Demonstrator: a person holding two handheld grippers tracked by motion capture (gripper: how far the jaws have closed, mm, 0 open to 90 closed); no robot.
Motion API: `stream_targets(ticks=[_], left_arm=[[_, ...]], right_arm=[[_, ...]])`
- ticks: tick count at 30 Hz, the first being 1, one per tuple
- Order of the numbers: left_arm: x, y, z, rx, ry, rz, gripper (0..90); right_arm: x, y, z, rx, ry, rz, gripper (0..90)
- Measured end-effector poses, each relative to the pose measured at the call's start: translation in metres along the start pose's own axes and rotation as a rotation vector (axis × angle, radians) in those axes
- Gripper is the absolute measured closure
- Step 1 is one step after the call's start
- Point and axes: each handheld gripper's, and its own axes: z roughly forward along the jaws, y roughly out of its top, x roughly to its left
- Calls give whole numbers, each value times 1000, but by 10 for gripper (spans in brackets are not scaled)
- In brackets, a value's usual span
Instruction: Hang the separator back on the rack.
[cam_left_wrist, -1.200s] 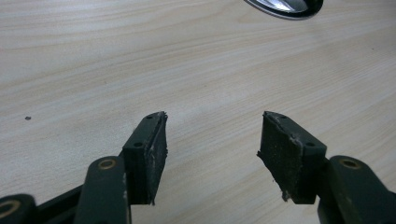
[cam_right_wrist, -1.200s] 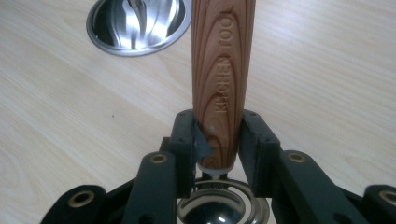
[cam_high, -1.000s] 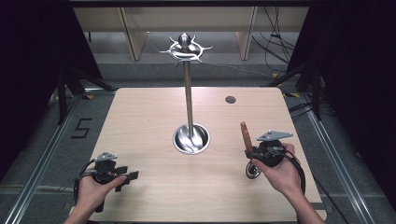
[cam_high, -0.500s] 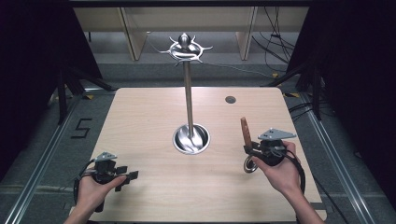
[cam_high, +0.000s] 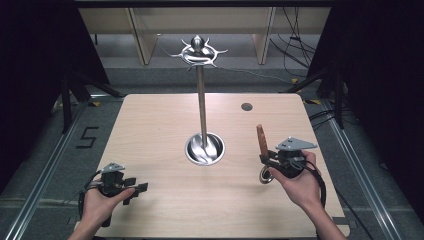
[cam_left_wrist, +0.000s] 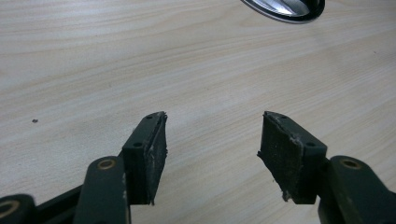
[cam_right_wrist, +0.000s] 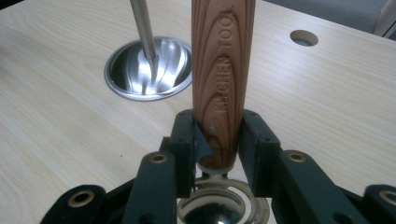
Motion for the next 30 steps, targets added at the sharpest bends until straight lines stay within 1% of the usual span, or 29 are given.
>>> stream_targets(ticks=[2, 3, 4, 5, 6, 7, 8, 10, 11, 12, 13, 14, 15, 16, 17, 18, 19, 20, 21, 22, 23, 24, 25, 27, 28, 29, 30], left_arm=[[0, 0, 0, 3, 0, 2, 403], [-1, 0, 1, -10, -2, -13, 403], [-1, 0, 1, -9, -2, -11, 403], [-1, 0, 1, -8, -2, -9, 403], [-1, 0, 1, -10, -1, -10, 403], [-1, 0, 1, -13, -1, -15, 403], [-1, 0, 1, -14, -1, -14, 403], [-1, 0, 1, -8, 0, -17, 403], [-1, 0, 0, -8, 1, -16, 403], [-1, 0, 0, -9, 2, -17, 401], [-1, 0, 1, -17, 4, -25, 400], [-1, 0, 1, -17, 4, -25, 399], [0, 0, -1, -1, 7, -17, 399], [1, 0, -1, 6, 8, -9, 399], [0, 0, -1, -1, 8, -17, 399], [0, 0, -1, 1, 7, -14, 398], [1, 0, -1, 4, 5, -9, 398], [0, 0, 0, -10, 5, -23, 398], [0, 0, 0, -7, 5, -21, 398], [0, 0, 0, -7, 5, -21, 397], [1, 0, 0, -1, 4, -16, 397], [0, 0, 0, -5, 6, -21, 397], [1, 0, -1, -2, 6, -17, 396], [1, 0, 0, -2, 6, -17, 395], [1, 0, 0, -1, 6, -16, 395], [1, 0, 0, 1, 7, -14, 395], [1, 0, 0, -1, 8, -16, 394]], right_arm=[[1, 1, -1, 9, 3, 5, 695], [2, 1, -1, 8, 5, 10, 694], [2, 2, -1, 4, 2, 22, 695], [2, 3, -2, 10, 6, 15, 695], [1, 3, -2, 2, 6, -3, 695], [2, 3, -1, -3, 8, 1, 694], [3, 4, -2, 3, 8, 19, 695], [3, 5, -2, -2, 6, 11, 695], [2, 5, -2, -21, 6, 0, 695], [1, 6, -2, -20, 6, -30, 695], [2, 6, -2, -20, 6, -17, 695], [2, 6, -2, -20, 6, -17, 695], [3, 6, -2, -21, 10, -15, 694], [4, 7, -2, -22, 14, 9, 695], [3, 7, -2, -20, 10, -13, 695], [3, 8, -2, -29, 6, -18, 694], [5, 8, -1, -35, 6, 0, 695], [5, 8, -1, -37, 2, -2, 695], [4, 9, -2, -30, 3, -6, 694], [5, 9, -2, -34, 6, -10, 694], [5, 10, -2, -40, 3, -7, 695], [6, 11, -1, -46, 0, 1, 694], [6, 11, -2, -40, 5, -11, 695], [8, 13, -2, -32, 13, 1, 695], [8, 13, -1, -41, 10, -12, 695], [10, 14, -1, -28, 15, -2, 694], [10, 15, 0, -37, 14, -17, 695]])
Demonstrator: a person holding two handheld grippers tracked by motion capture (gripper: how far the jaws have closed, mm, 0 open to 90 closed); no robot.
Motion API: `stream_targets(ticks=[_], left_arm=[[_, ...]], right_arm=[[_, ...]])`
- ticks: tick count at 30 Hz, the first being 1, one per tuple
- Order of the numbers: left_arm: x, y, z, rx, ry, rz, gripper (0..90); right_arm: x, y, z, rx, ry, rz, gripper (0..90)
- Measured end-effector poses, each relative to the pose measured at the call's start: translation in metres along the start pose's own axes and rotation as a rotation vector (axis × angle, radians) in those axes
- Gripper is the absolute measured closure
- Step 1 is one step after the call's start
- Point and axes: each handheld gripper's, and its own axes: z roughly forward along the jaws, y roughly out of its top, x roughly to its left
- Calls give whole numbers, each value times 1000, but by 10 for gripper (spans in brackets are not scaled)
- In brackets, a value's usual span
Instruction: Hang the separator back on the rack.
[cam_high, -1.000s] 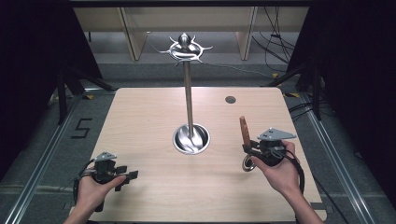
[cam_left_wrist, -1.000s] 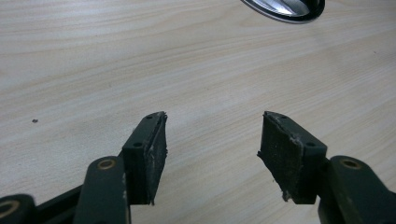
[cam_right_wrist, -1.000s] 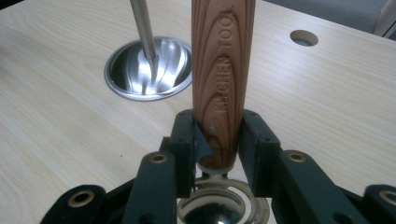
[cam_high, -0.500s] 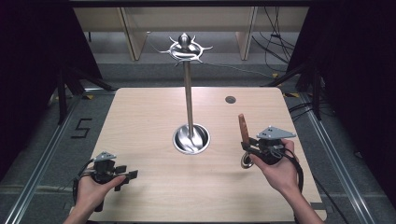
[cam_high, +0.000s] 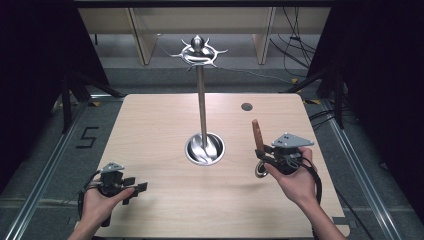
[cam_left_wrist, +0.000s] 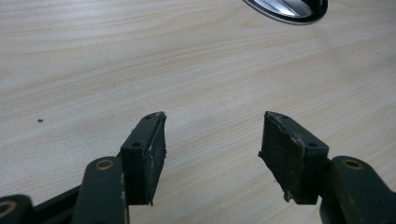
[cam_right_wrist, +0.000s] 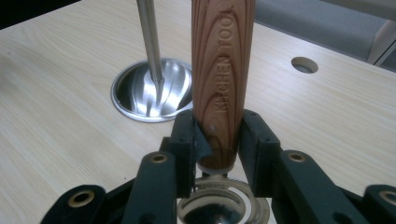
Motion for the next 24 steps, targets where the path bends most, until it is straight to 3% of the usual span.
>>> stream_targets(ticks=[2, 4, 5, 7, 8, 12, 13, 14, 15, 18, 22, 24], left_arm=[[0, 0, 0, -2, 1, -3, 393], [0, 0, 0, -1, 4, 0, 393], [1, 0, -1, 3, 2, 0, 393], [0, 0, 0, -3, 4, -1, 392], [0, 0, 0, -3, 4, -1, 393], [0, 0, 1, -11, 13, -14, 392], [0, 0, 1, -11, 14, -14, 392], [0, 0, 1, -11, 14, -14, 392], [0, 0, 1, -6, 13, -13, 392], [-1, 0, 1, -13, 13, -14, 391], [0, 0, 1, -13, 13, -13, 392], [1, 0, -1, 0, 7, 6, 392]], right_arm=[[1, 1, 0, 3, 3, 5, 694], [1, 4, 2, -10, 4, -20, 694], [3, 5, 1, -12, -5, 1, 695], [1, 8, 1, -23, 0, -39, 695], [4, 9, 0, -14, 3, -7, 694], [4, 13, 0, -24, 3, -14, 694], [1, 14, 2, -45, 1, -58, 694], [1, 14, 2, -45, 1, -58, 694], [5, 15, 1, -36, -4, -11, 694], [3, 19, 2, -54, 5, -56, 695], [7, 22, 0, -44, 4, -20, 694], [6, 23, 1, -55, 2, -43, 694]])
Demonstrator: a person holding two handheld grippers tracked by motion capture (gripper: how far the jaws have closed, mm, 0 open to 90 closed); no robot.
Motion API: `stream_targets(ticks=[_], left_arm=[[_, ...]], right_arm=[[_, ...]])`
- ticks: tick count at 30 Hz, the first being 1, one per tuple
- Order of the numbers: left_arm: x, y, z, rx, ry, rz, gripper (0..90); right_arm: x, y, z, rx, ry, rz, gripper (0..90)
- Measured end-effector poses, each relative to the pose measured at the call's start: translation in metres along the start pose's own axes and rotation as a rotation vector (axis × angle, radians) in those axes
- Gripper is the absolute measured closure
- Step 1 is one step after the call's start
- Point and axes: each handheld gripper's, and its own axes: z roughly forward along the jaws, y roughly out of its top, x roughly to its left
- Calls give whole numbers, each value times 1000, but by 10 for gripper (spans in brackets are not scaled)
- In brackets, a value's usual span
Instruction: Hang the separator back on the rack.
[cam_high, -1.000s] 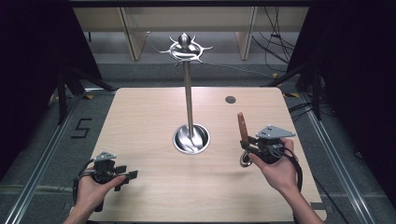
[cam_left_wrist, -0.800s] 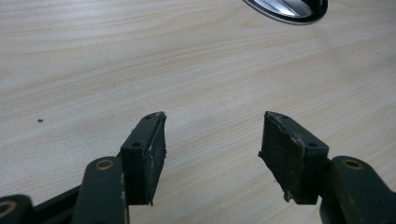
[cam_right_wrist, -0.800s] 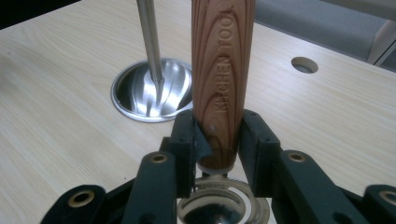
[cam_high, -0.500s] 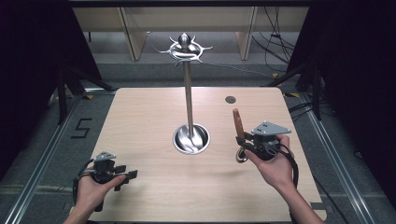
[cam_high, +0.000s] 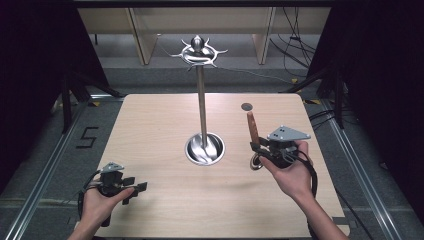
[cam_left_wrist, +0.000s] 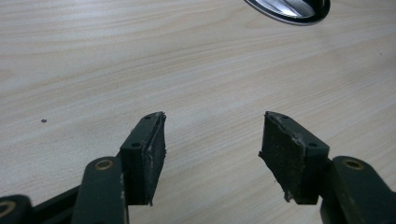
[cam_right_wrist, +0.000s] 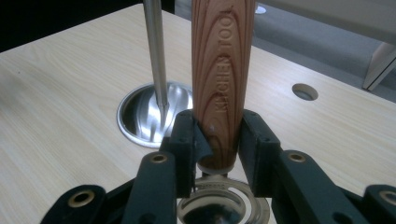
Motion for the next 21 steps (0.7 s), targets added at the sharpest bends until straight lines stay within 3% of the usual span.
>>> stream_targets(ticks=[1, 2, 8, 10, 13, 14, 16, 17, 18, 21], left_arm=[[0, 0, 0, -7, 0, -6, 391], [0, 0, 0, -5, 0, -4, 392], [0, 0, -1, -3, 0, 2, 392], [0, 0, -1, -5, 2, -2, 392], [-1, 0, 1, -21, 11, -21, 392], [-1, 0, 0, -16, 7, -17, 392], [0, 0, 0, -16, 12, -12, 392], [1, 1, -2, 3, 10, 11, 392], [1, 0, -2, -3, 11, 4, 392], [-1, 0, 0, -26, 12, -17, 392]], right_arm=[[2, 1, 0, -9, -2, 21, 694], [1, 2, 1, -17, -2, 4, 694], [3, 6, 0, -13, 9, 16, 695], [3, 8, 3, -49, 4, 4, 694], [4, 10, 0, -26, 15, 12, 695], [4, 12, 2, -53, 7, 5, 694], [5, 14, 0, -47, 20, 13, 694], [6, 16, 0, -51, 23, 14, 694], [6, 17, 1, -76, 15, 1, 694], [6, 20, 0, -74, 26, -4, 695]])
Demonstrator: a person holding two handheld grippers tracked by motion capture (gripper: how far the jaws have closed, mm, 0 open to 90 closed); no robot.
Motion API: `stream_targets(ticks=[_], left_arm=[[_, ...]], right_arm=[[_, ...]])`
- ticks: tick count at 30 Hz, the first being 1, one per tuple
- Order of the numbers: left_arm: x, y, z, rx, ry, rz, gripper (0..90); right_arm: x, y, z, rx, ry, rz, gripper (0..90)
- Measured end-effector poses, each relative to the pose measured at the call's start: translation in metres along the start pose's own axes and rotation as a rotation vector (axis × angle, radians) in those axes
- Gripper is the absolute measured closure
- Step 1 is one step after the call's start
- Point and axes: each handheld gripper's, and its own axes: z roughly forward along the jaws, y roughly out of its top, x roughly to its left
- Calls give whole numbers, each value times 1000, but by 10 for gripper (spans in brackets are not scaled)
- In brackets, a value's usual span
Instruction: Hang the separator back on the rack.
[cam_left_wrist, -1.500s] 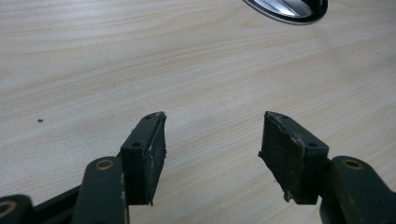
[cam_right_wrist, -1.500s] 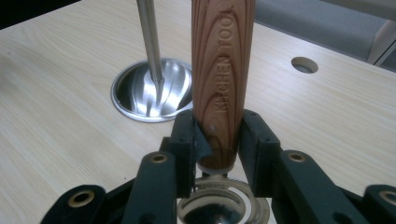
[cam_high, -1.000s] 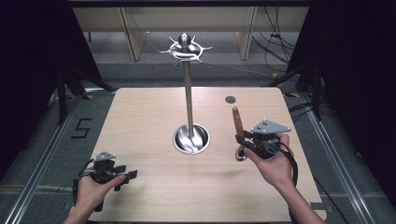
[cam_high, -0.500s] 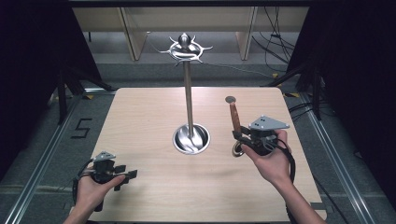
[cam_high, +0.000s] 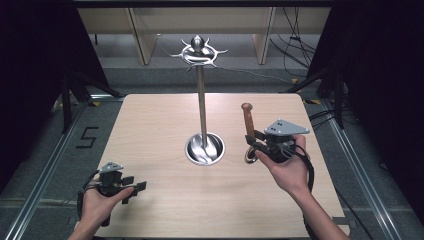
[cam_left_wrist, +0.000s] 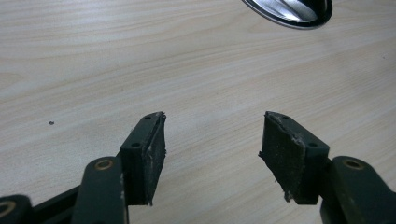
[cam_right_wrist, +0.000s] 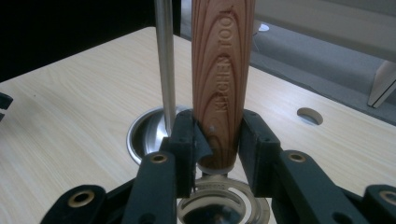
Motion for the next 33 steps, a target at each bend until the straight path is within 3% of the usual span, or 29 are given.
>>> stream_targets(ticks=[1, 3, 5, 8, 10, 11, 12, 14, 15, 16, 17, 22, 24, 28, 30, 33], left_arm=[[1, 0, -1, 17, -1, 20, 392], [0, 0, 0, -3, 0, -2, 392], [0, 0, 1, -2, 4, -3, 391], [0, 0, 1, -3, 1, -2, 391], [0, 0, 1, -2, 3, -2, 392], [0, 0, 0, -5, 0, -4, 392], [1, 0, -1, 5, -3, 9, 392], [0, 0, 0, -3, -3, 0, 391], [1, 0, -1, 13, -3, 17, 391], [0, 0, 0, -4, 1, -2, 391], [0, 0, 0, 4, -2, 8, 391], [0, 0, 0, -6, 2, -4, 392], [1, 0, -1, 14, -2, 21, 391], [1, 0, -1, 13, -2, 22, 391], [1, 0, -1, 11, -2, 21, 391], [1, 1, -2, 16, -4, 24, 390]], right_arm=[[0, 1, -1, 0, -7, 9, 694], [2, 3, -1, 8, 0, 15, 695], [0, 3, 0, 2, 1, 0, 694], [2, 5, 2, -22, -2, 17, 694], [0, 7, 1, -15, 10, -13, 694], [2, 8, 0, -14, 1, 12, 694], [1, 8, 2, -41, -4, 3, 694], [0, 10, 1, -25, 10, -15, 694], [1, 11, 0, -25, 7, -4, 694], [2, 11, 1, -49, -3, 8, 694], [3, 12, 0, -37, -1, 14, 695], [1, 14, 0, -39, 12, 5, 694], [2, 14, 0, -39, 13, 13, 694], [2, 15, 2, -70, 1, 3, 695], [1, 17, 0, -49, 12, 6, 694], [1, 18, 1, -65, 7, -3, 694]])
